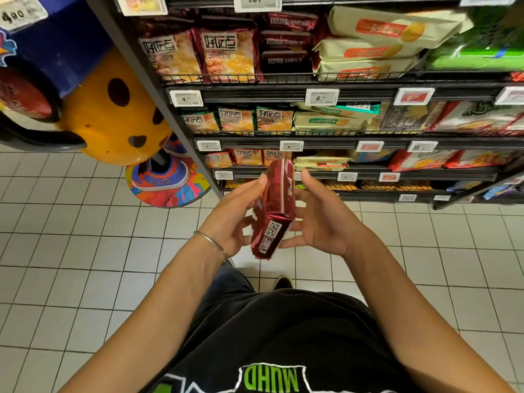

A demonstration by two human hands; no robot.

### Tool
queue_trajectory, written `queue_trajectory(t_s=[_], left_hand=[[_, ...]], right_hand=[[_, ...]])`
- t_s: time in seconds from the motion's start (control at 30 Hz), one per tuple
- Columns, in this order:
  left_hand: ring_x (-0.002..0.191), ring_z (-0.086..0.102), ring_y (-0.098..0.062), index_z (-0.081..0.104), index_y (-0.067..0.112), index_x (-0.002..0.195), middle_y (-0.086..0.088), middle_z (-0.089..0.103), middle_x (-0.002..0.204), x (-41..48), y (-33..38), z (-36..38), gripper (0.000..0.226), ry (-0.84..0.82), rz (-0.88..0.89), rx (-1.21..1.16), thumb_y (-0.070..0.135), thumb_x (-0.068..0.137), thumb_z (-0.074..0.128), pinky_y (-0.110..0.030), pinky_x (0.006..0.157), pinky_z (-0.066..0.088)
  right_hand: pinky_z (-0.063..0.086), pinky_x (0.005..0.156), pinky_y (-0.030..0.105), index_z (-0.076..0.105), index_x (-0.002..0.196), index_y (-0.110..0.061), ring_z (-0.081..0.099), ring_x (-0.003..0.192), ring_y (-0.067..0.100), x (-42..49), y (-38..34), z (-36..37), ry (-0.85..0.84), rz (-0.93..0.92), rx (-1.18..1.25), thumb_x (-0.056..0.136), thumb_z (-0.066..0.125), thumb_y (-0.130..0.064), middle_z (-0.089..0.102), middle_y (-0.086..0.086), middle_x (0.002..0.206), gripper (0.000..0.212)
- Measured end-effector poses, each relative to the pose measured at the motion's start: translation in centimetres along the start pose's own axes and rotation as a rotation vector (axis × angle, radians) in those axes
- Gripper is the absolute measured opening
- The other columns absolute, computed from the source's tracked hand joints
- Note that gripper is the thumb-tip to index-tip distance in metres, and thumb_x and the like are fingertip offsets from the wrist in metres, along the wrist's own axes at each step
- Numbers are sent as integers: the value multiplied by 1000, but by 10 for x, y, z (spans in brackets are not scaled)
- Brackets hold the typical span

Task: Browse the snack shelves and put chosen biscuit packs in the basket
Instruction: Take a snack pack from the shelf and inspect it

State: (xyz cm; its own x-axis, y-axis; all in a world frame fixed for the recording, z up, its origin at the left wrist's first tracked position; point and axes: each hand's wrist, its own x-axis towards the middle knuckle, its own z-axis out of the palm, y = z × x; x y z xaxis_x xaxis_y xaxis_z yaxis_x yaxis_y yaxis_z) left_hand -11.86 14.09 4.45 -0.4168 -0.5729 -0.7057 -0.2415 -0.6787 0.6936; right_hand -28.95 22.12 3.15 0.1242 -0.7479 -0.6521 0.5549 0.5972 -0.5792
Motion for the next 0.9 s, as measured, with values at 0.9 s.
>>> queue_trajectory(t_s=[0.9], left_hand=[[89,71,-30,68,14,114,-15,72,107,-7,-3,-13,51,-173,-168,-311,52,80,73,-39,73,64]], right_hand=[[54,98,60,66,138,-16,63,127,42,-7,-7,-3,-123,-119,210,97,43,-74,64,20,141,75]])
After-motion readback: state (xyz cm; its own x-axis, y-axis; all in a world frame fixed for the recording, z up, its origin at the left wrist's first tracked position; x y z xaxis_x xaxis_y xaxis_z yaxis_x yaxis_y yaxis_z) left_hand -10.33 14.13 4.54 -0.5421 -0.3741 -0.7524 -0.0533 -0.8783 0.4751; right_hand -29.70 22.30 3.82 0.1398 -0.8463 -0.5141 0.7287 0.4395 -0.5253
